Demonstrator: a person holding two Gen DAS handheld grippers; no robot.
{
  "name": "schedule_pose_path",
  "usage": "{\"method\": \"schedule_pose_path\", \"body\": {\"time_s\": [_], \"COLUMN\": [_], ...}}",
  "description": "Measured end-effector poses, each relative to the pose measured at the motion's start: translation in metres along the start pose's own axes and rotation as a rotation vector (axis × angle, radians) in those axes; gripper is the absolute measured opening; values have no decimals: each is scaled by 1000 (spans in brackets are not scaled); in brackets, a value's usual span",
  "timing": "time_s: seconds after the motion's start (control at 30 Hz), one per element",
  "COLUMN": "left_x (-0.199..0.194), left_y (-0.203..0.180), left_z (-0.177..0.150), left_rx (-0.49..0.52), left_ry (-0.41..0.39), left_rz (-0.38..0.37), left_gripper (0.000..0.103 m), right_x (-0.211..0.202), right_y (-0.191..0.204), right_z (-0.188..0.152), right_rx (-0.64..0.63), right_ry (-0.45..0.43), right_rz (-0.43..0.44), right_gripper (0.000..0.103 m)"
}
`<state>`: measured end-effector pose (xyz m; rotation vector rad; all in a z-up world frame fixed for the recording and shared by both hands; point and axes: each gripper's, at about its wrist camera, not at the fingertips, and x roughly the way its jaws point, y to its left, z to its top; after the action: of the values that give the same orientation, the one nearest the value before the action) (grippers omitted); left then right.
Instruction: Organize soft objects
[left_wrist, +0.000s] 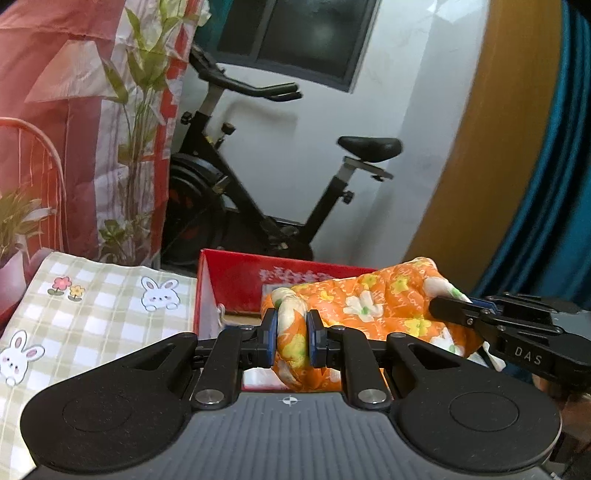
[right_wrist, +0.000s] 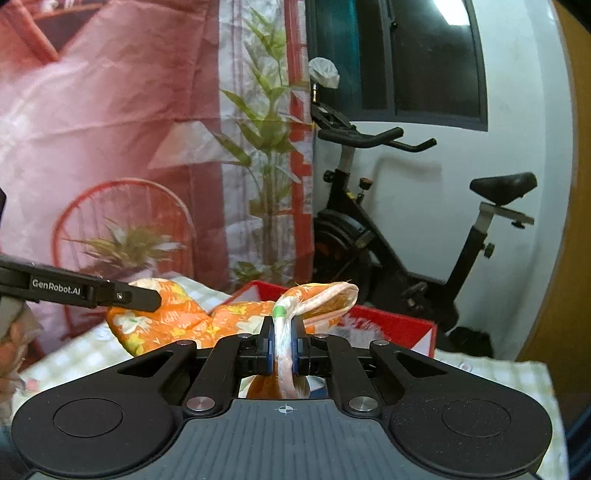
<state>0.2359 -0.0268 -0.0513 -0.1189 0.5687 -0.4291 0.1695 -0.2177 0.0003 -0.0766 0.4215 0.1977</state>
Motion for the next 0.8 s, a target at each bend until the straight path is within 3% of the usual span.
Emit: {"method": "schedule_pose_path", "body": {"time_s": [0.17, 0.4, 0.63, 0.8], "left_x": [51, 114, 146, 155], "left_y": [7, 7, 12, 5], "left_z": [13, 3, -14, -20], "left_rx": [1, 73, 104, 131], "left_ry": [52, 209, 351, 398], "left_rz": [38, 62, 61, 41], "left_gripper": [17, 17, 17, 17], "right_x": [57, 126, 161, 169], "right_y": [-19, -45, -51, -53], "right_z": [0, -26, -55, -64], "right_rx": [6, 66, 99, 126], "right_ry": [53, 207, 379, 429], "right_rz": [-43, -63, -80, -99], "right_gripper": [8, 8, 8, 8]}}
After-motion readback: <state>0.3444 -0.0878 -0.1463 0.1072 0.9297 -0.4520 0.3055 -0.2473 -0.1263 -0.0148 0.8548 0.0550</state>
